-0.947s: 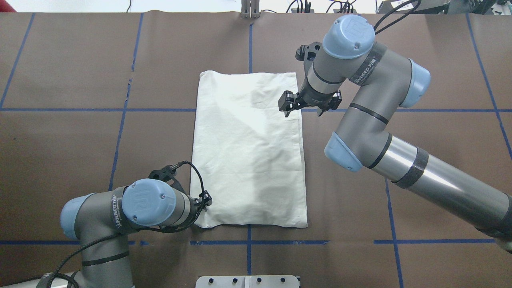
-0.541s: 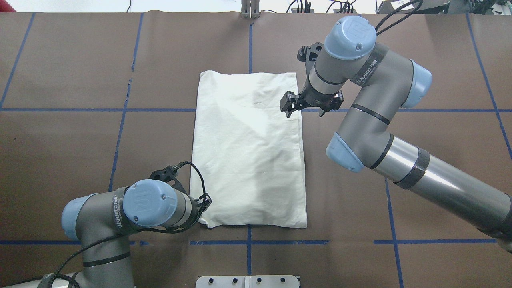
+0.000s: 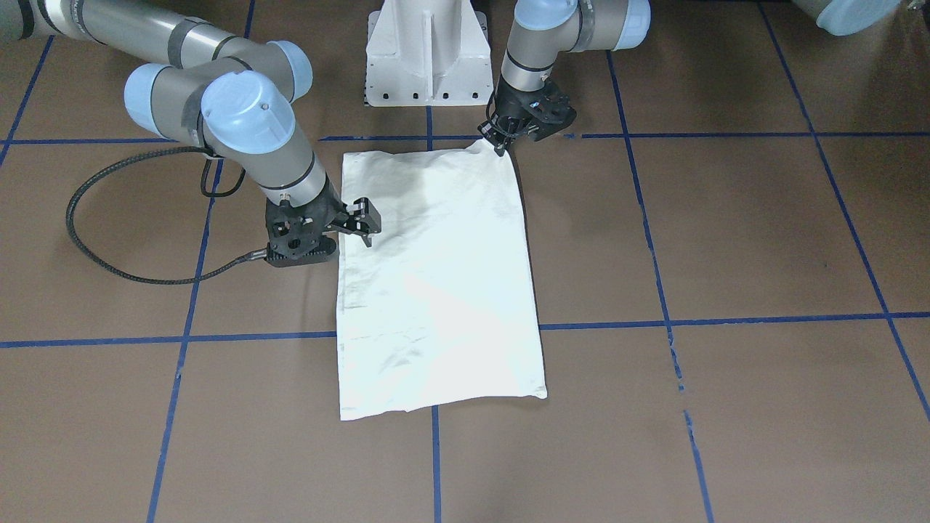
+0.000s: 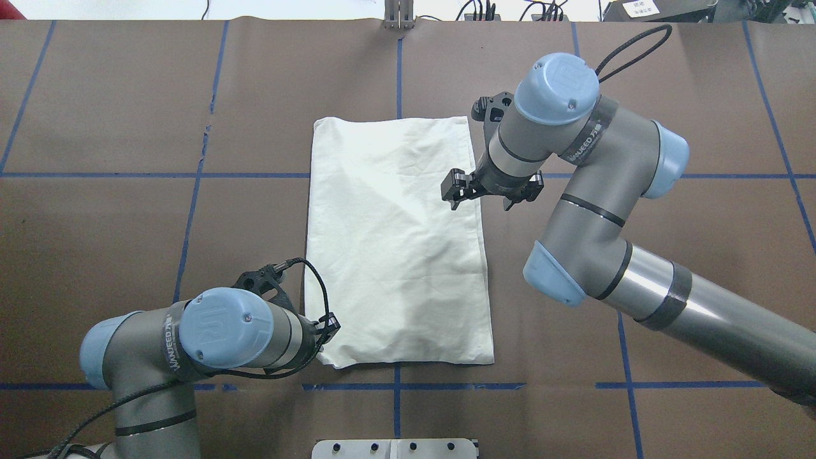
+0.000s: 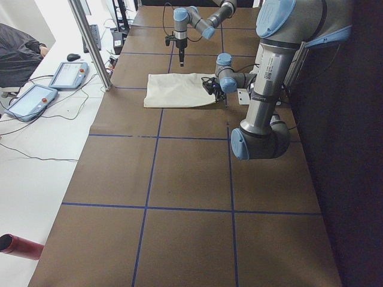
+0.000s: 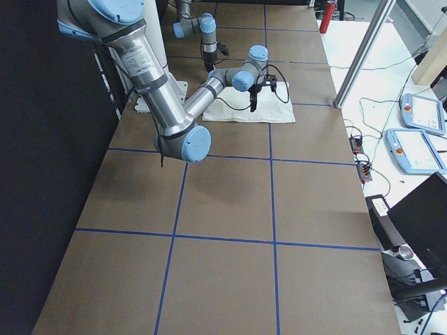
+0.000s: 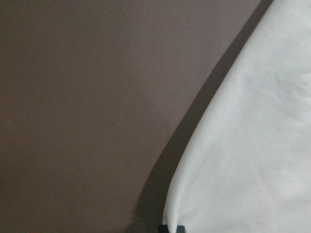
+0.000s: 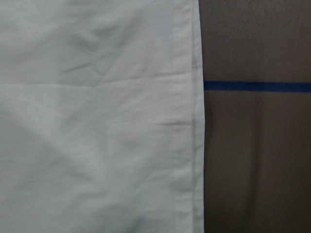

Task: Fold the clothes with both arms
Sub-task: 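Move both grippers to the shirt's near corners, then grasp the near corners of the shirt with both grippers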

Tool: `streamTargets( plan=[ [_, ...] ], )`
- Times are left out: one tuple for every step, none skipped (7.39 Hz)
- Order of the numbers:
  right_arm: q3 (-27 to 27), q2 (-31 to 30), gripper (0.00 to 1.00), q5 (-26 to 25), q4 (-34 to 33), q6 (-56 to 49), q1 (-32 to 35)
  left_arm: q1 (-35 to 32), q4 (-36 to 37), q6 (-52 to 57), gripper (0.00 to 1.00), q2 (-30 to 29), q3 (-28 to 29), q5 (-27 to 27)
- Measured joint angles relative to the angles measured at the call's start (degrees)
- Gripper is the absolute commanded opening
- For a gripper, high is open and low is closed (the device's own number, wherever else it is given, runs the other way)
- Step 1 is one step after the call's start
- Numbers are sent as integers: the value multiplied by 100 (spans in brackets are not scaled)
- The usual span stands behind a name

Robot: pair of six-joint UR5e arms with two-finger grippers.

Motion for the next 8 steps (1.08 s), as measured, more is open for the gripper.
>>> streamTargets(
  plan=[
    [343,-138,100,-200,-5,882,-374,13,69,201,0,4,-105,-10],
    [611,-249,100,-588,-17,1891,-844,20,83,301,0,-2,-133,-14],
    [776,-338,100,-1183,-44,2934,-1382,38,72,339,0,-16,-124,-16],
    [845,-443,100,-1752,-65,3793,-1864,63,54,352,0,-29,-104,-15],
    [868,-554,100,-2151,-74,4394,-2226,80,38,356,0,-43,-71,-11],
    [881,-643,100,-2352,-78,4820,-2433,92,28,358,0,-60,-44,-9],
    [899,-707,100,-2422,-81,5086,-2521,102,24,358,0,-73,-32,-8],
    [905,-768,100,-2443,-85,5216,-2555,111,23,358,0,-85,-29,-8]
  ],
)
